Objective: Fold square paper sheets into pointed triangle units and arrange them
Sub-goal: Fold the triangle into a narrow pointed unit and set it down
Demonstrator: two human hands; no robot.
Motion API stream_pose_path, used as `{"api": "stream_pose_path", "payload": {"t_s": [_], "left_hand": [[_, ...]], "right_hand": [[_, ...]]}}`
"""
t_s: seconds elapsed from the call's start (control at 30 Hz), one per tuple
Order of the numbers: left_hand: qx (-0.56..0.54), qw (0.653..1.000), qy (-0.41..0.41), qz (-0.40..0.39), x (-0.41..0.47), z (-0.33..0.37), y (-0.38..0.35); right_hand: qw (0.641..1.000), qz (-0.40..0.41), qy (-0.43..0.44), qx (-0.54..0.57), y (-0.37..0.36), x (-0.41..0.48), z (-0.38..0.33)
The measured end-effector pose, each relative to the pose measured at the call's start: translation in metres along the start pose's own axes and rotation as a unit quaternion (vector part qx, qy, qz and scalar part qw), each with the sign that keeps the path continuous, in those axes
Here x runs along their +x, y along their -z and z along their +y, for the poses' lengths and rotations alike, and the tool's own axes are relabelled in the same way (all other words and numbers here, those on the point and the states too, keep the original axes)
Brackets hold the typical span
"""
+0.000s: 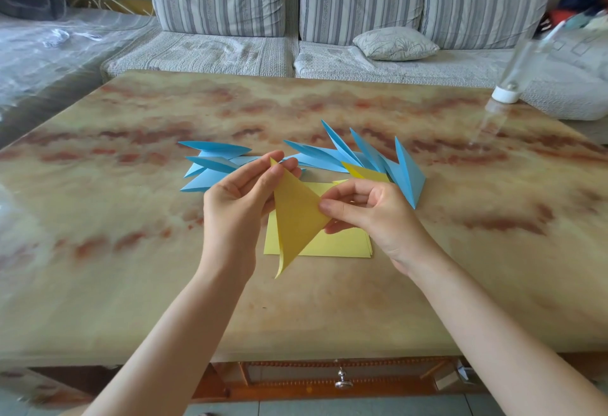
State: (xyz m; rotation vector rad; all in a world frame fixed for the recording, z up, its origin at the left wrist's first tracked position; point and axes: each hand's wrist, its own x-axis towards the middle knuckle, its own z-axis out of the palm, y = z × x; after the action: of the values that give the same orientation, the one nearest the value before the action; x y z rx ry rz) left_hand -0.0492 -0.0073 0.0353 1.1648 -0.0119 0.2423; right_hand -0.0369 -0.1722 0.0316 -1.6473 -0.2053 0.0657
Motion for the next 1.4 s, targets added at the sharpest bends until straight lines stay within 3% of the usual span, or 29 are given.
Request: {"api": "stream_pose_path", "payload": {"t_s": [0.23, 0.47, 0.67, 0.8, 0.87, 0.97, 1.03, 1.1, 1.2, 1.4], "left_hand": [[-0.016, 1.0, 0.006, 0.012, 0.0, -0.002, 0.0], [-0.083, 0.994, 0.006, 0.071, -0.003, -0.003, -0.006], [-0.134, 0.987, 0.031, 0.088, -0.006, -0.007, -0.009], [-0.149, 0.982, 0.088, 0.079, -0.004, -0.006, -0.004], [-0.099, 0.988, 0.103, 0.052, 0.0, -0.002, 0.0], [0.143, 0.989, 0.012, 0.02, 0.004, 0.002, 0.006], [0.342, 0.931, -0.123, 0.001, 0.005, 0.004, 0.01], [0.472, 0.862, -0.182, -0.034, 0.006, 0.005, 0.014], [0.486, 0.864, -0.096, -0.096, 0.005, 0.005, 0.015], [0.474, 0.869, -0.096, -0.104, 0.005, 0.005, 0.012]], "right_hand": [[1.0, 0.011, -0.013, 0.017, -0.001, 0.0, 0.0], [0.987, -0.009, -0.096, 0.128, -0.012, -0.002, 0.006], [0.969, 0.076, -0.107, 0.21, -0.019, 0.0, 0.008], [0.977, 0.09, -0.093, 0.17, -0.017, 0.001, 0.006], [0.982, 0.095, -0.081, 0.139, -0.012, 0.0, 0.004], [0.99, 0.102, -0.069, 0.074, -0.003, 0.002, 0.003], [0.994, 0.088, -0.064, 0.017, 0.002, 0.003, 0.002], [0.996, 0.065, -0.061, -0.021, 0.004, 0.002, 0.001], [0.997, 0.035, -0.05, -0.05, 0.003, 0.001, 0.001], [0.998, 0.037, -0.033, -0.029, 0.002, 0.0, -0.002]]}}
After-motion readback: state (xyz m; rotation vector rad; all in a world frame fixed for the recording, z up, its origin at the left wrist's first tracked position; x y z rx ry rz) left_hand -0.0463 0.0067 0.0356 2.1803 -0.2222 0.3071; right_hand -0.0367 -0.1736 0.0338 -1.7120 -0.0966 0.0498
